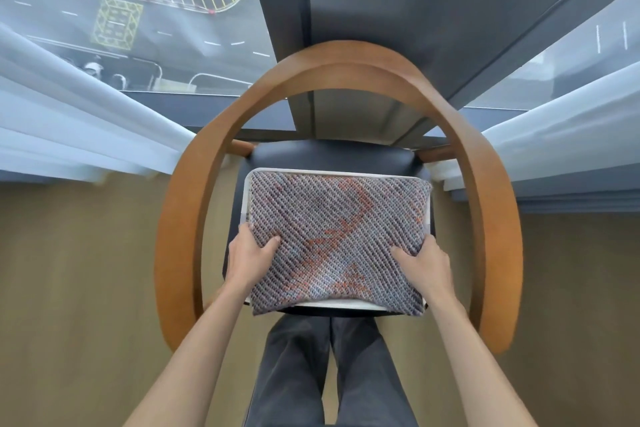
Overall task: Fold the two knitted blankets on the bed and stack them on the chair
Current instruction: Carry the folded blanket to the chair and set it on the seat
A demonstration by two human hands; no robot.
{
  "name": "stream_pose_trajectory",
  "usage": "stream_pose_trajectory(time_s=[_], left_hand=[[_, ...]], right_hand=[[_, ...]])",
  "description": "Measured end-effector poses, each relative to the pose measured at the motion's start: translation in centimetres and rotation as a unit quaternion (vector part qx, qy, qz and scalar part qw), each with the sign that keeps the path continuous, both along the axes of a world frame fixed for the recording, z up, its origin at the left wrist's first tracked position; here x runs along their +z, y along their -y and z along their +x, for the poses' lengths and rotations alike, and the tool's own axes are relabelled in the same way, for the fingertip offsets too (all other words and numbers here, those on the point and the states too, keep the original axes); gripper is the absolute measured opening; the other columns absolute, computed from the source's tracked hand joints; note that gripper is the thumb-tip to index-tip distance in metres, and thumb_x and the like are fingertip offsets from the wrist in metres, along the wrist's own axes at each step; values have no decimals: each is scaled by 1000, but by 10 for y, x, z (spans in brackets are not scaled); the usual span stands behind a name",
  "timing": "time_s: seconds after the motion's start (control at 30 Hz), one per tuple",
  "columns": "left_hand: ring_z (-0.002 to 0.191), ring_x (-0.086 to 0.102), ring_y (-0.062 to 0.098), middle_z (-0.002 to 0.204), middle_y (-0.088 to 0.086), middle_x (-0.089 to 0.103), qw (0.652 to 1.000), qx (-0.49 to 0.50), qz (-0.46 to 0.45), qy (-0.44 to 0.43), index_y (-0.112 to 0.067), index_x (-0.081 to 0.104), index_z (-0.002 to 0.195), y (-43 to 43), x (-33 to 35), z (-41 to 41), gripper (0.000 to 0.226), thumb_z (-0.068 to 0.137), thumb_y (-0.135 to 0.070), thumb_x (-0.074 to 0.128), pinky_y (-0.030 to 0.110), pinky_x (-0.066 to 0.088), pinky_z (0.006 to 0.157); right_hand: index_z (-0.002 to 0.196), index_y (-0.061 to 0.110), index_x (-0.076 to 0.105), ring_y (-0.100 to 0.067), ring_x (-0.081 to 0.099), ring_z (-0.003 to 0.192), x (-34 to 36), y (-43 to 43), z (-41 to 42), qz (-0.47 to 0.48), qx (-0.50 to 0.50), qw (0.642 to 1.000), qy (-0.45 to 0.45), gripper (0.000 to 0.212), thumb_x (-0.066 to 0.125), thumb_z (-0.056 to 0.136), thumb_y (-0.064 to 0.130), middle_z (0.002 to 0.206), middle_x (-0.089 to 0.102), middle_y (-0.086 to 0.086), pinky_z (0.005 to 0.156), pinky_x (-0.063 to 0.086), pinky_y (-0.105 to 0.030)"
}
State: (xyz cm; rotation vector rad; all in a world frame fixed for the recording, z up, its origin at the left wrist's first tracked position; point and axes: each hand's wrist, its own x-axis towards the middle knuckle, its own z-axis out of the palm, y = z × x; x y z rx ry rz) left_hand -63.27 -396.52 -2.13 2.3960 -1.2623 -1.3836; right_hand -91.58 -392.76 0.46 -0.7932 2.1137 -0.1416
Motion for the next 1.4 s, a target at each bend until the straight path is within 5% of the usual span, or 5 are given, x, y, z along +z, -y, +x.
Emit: stream_pose_trajectory(time_s=[0.23,0.67,0.87,1.13,1.4], left_hand=[[122,42,27,132,14,42,941,-205,-208,169,-5,41,130,-21,9,-25,51,83,-10,60,40,44,101],[143,-12,35,148,19,-26,780,-562,-70,268,-8,-24,142,-14,-111,4,79,95,-58,14,45,-2,116],[145,-9,33,156,20,-13,831,-485,-155,222,-5,-8,148,-15,-82,-37,73,92,-31,31,49,-1,117],[144,-15,26,156,14,-16,815,-521,-129,217,-6,-14,147,16,-121,-72,72,95,-53,3,44,-5,118],[146,-7,23,158,14,-8,874,-397,-114,255,-4,-5,148,14,-123,-21,74,92,-51,7,36,-8,117]], right_hand=[[122,19,50,-16,53,107,-1,-10,11,-68,134,984,-101,37,59,87,24,122,53,0,85,45,-31],[146,12,16,-26,22,136,-111,-12,25,24,393,905,-162,58,39,94,23,154,16,-8,111,25,-39],[136,8,40,-33,31,135,-96,8,38,-116,369,901,-197,51,49,89,24,147,34,-16,109,31,-48],[149,9,0,-23,-4,145,-143,41,33,-60,517,835,-178,72,19,96,54,157,-2,-10,116,-6,-43],[148,6,-2,-25,-5,145,-146,15,25,-58,349,909,-219,76,17,95,56,157,-7,-12,118,-1,-38]])
